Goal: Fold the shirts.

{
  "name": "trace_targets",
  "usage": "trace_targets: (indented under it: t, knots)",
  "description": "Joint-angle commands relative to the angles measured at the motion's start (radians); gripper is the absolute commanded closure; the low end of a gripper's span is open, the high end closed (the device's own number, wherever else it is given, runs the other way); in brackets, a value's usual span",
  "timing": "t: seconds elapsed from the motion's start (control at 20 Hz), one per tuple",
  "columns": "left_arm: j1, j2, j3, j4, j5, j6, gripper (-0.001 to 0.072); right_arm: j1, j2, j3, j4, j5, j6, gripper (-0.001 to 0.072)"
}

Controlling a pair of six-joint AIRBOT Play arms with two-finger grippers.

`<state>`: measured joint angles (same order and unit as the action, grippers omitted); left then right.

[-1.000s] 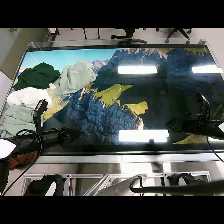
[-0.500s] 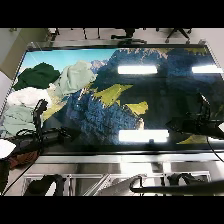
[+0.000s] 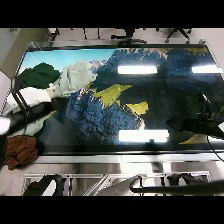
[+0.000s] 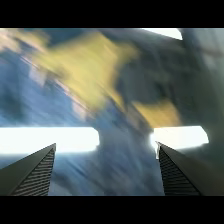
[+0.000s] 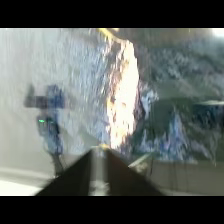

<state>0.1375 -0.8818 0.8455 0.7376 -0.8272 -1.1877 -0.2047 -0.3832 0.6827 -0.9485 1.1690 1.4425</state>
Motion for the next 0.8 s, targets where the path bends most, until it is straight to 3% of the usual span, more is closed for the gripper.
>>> trace_targets:
  t: [0.0, 0.25, 0.55, 0.6, 0.65, 0.7, 0.75]
  knots:
    - [0.11, -0.382, 0.239, 0.004, 0.068, 0.108, 0.001, -0.005, -0.023, 0.0, 0.0, -0.084, 0.001, 0.0426]
    - [0.127, -0.921, 0.667, 0.041, 0.042, 0.146, 0.0011, -0.008, -0.105, 0.0, 0.0, -0.164, 0.001, 0.0416]
    - [0.094, -1.195, 0.979, 0.33, -0.05, 0.06, 0.0015, -0.008, -0.147, 0.0, 0.004, -0.178, 0.001, 0.0418]
    - [0.088, -1.214, 1.012, 0.34, -0.081, 0.053, 0.0167, -0.008, -0.147, 0.0, 0.011, -0.178, 0.001, 0.0418]
    - [0.086, -1.236, 1.057, 0.34, -0.144, 0.053, 0.0527, -0.008, -0.147, 0.0, 0.02, -0.177, 0.001, 0.0419]
    - [0.076, -1.25, 1.096, 0.34, -0.201, 0.051, 0.0694, -0.008, -0.147, 0.0, 0.034, -0.173, 0.0, 0.0425]
    - [0.071, -1.258, 1.13, 0.333, -0.24, 0.03, 0.0694, -0.008, -0.146, 0.001, 0.042, -0.167, 0.0, 0.0496]
